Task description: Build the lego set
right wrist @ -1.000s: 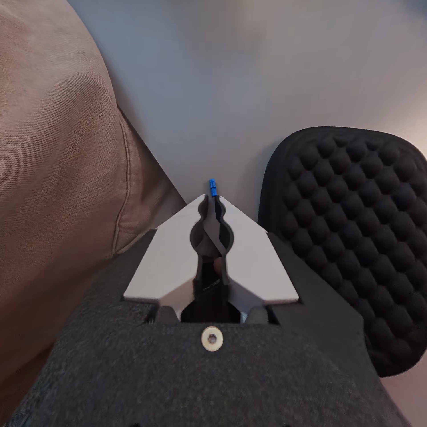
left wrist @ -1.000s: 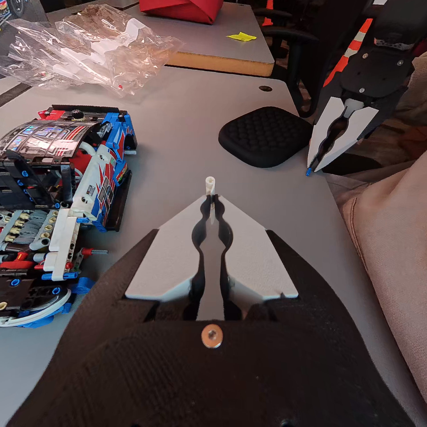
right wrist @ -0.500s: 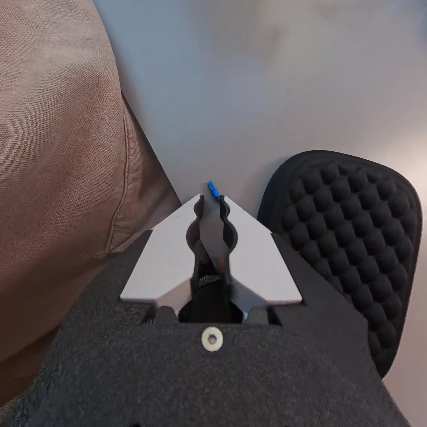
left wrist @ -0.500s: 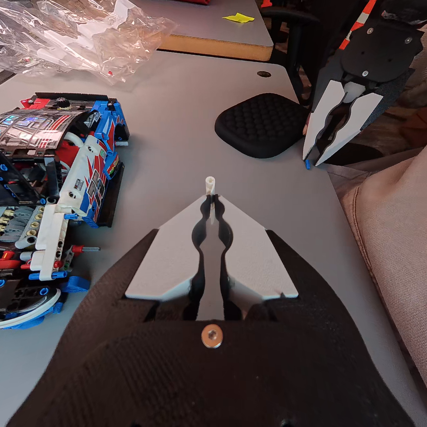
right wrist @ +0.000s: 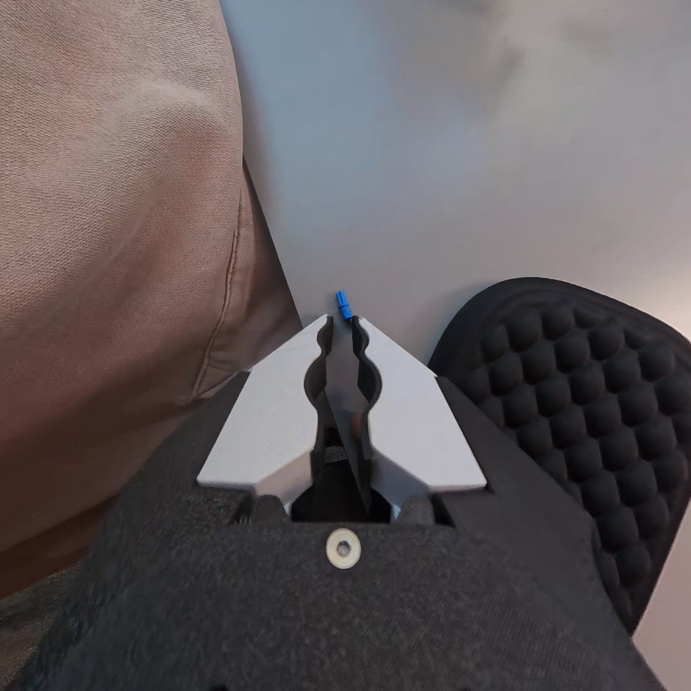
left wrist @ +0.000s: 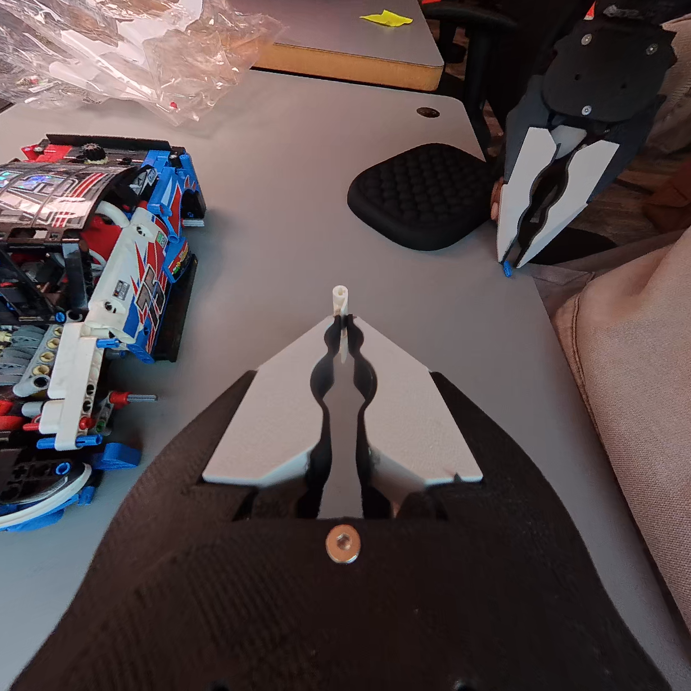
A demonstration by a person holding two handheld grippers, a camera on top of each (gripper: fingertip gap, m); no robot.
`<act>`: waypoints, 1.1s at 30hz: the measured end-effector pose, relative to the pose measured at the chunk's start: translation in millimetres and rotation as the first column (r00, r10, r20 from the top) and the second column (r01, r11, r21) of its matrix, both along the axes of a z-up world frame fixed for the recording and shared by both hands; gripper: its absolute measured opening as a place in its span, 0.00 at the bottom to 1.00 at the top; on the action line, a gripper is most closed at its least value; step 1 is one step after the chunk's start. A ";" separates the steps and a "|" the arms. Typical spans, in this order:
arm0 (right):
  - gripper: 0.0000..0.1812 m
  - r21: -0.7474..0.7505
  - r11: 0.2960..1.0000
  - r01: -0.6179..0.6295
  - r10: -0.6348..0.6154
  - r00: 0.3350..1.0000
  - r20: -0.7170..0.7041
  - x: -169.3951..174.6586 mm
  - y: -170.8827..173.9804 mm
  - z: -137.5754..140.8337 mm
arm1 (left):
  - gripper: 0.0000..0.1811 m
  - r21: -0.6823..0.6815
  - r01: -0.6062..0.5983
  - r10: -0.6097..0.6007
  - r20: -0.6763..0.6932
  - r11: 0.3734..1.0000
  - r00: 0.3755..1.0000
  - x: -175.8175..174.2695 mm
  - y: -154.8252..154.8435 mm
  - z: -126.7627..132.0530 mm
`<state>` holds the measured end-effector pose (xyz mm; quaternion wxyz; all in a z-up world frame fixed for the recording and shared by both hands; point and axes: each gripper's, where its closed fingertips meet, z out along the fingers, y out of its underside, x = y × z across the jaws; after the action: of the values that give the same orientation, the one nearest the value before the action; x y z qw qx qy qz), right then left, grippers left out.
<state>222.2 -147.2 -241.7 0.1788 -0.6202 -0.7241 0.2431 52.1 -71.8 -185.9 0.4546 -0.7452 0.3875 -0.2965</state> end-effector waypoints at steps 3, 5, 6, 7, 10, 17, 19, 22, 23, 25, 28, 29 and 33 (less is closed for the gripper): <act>0.05 -0.004 1.000 -0.011 0.011 1.000 0.010 1.1 -0.3 0.1 | 0.01 -0.005 0.001 -0.001 -0.003 1.000 1.000 0.1 -0.1 -1.5; 0.06 -0.016 1.000 0.003 -0.003 1.000 0.004 -1.2 0.3 1.0 | 0.01 -0.006 0.001 -0.001 -0.005 1.000 1.000 0.2 -0.1 -2.0; 0.06 -0.018 1.000 0.010 -0.009 1.000 0.001 -2.4 0.7 1.2 | 0.01 -0.006 0.001 -0.001 -0.006 1.000 1.000 0.3 -0.2 -2.2; 0.06 -0.016 1.000 0.010 -0.010 1.000 0.002 -2.9 0.6 0.5 | 0.01 -0.005 0.000 0.000 -0.007 1.000 1.000 0.3 -0.2 -2.2; 0.06 -0.006 1.000 0.010 -0.010 1.000 -0.008 -4.4 0.8 0.4 | 0.01 -0.006 0.000 0.000 -0.007 1.000 1.000 0.2 -0.1 -2.2; 0.02 0.059 0.998 0.000 0.002 1.000 -0.024 -7.5 1.2 -0.1 | 0.01 -0.013 0.024 -0.024 -0.001 1.000 1.000 2.6 -3.8 -1.0; 0.02 0.076 0.997 -0.006 0.009 1.000 -0.026 -10.0 3.8 0.8 | 0.00 -0.018 0.042 -0.042 -0.007 0.999 0.999 4.5 -6.7 0.5; 0.01 0.092 0.996 0.001 0.014 0.987 -0.162 -38.0 20.3 30.2 | 0.00 -0.031 0.059 -0.060 -0.015 0.998 0.998 7.5 -9.5 -0.3; 0.02 0.152 0.988 -0.012 0.040 0.982 -0.183 -49.0 31.6 40.3 | 0.00 -0.039 0.063 -0.063 -0.014 0.997 0.998 7.9 -10.0 -1.1; 0.02 0.273 0.960 -0.058 0.116 0.973 -0.201 -72.4 53.7 53.9 | 0.00 -0.054 0.071 -0.070 0.009 0.996 0.997 7.9 -10.8 -0.3; 0.01 0.286 0.950 -0.126 0.201 0.947 -0.250 -110.5 76.9 62.3 | 0.00 -0.059 0.058 -0.057 0.025 0.997 0.998 2.4 -7.8 1.8; 0.01 0.270 0.951 -0.151 0.222 0.941 -0.256 -121.5 81.9 62.2 | 0.00 -0.052 0.049 -0.048 0.022 0.997 0.999 -0.5 -6.2 2.4; 0.02 0.197 0.949 -0.247 0.294 0.919 -0.264 -157.2 92.2 62.8 | 0.00 -0.002 0.016 -0.016 0.020 1.000 1.000 -13.5 -0.3 7.4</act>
<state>65.0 -55.0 -178.9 0.2965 -0.4550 -0.7862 0.2949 38.6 -72.1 -178.5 0.4554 -0.7395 0.3885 -0.3078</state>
